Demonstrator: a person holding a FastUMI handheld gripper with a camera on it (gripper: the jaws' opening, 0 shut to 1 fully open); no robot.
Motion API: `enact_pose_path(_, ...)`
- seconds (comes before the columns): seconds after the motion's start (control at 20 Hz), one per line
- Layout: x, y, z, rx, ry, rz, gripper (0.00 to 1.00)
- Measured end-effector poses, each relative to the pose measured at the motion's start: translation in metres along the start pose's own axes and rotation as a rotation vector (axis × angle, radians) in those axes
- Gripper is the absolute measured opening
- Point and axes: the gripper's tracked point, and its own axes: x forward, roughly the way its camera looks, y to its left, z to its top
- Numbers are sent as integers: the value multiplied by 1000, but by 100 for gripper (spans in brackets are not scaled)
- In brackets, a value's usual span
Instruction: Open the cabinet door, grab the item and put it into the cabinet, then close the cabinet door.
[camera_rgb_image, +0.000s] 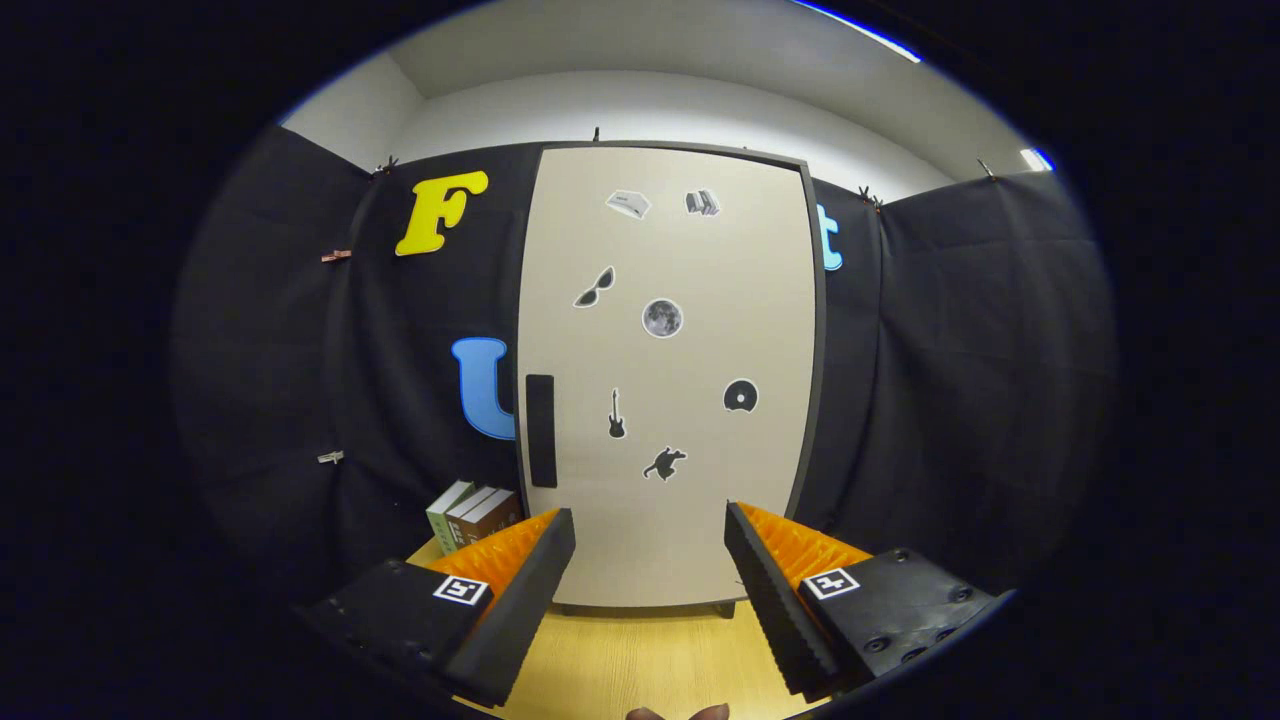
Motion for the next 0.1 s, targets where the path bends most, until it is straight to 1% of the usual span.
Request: enact_pose_path(0.1, 2, 4, 5, -8, -6, 4, 98)
